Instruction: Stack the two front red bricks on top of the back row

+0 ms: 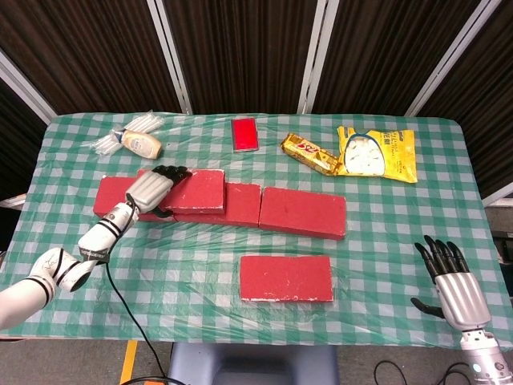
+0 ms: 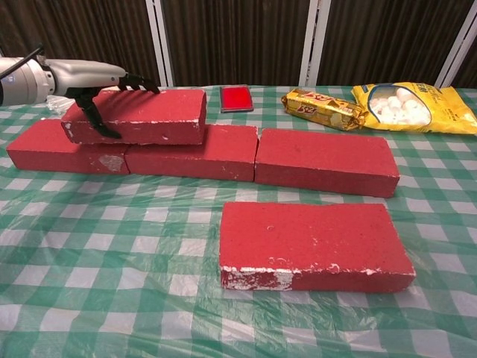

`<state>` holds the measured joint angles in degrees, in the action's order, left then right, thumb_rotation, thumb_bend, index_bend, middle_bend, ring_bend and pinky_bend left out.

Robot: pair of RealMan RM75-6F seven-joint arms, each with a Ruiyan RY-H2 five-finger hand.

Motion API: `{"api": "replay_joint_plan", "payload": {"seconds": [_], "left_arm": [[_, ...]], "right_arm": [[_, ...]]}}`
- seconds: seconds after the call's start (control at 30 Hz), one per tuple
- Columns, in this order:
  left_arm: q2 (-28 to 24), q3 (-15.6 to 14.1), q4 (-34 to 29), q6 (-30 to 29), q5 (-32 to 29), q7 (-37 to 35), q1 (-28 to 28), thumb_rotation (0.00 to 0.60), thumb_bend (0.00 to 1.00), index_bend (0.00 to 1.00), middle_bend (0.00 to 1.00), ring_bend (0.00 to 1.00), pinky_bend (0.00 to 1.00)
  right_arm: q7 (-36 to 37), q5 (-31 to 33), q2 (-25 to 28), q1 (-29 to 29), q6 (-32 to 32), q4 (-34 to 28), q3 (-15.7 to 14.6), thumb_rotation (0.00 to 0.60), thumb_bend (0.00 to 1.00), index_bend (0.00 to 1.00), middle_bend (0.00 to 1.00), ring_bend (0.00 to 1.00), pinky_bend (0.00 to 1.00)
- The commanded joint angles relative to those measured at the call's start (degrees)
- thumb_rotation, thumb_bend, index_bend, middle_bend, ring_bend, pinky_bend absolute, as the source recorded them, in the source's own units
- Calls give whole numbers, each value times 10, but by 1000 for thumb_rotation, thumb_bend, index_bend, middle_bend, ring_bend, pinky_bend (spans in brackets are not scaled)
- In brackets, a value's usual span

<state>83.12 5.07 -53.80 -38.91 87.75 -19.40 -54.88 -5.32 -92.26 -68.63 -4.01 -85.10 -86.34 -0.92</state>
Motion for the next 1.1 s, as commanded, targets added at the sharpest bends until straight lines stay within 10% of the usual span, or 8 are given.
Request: {"api": "replay_joint_plan", "payload": {"seconds": [0.03, 0.67, 0.9, 1.1], "left_arm": [[9, -12, 15, 2, 11, -16, -8, 600, 317, 198, 560, 492, 591], [13, -40, 35, 3, 14, -52, -17, 600, 321, 180, 442, 309, 326], [15, -46, 36, 5, 11, -48, -17, 600, 319, 0, 166, 21, 91], [16, -46, 38, -1, 8, -45, -17, 600, 320, 0, 36, 0, 51]], "right_arm": [[-4, 2, -2, 0, 1, 0, 1, 600, 67, 0, 0, 0, 0], [-13, 1, -6, 0, 5, -3, 0, 600, 67, 0, 0, 0, 0], [-16, 1, -5, 0, 7, -5, -2, 600, 67, 0, 0, 0, 0], [-18, 3, -5, -2, 12, -7, -1, 600, 67, 0, 0, 0, 0]]}}
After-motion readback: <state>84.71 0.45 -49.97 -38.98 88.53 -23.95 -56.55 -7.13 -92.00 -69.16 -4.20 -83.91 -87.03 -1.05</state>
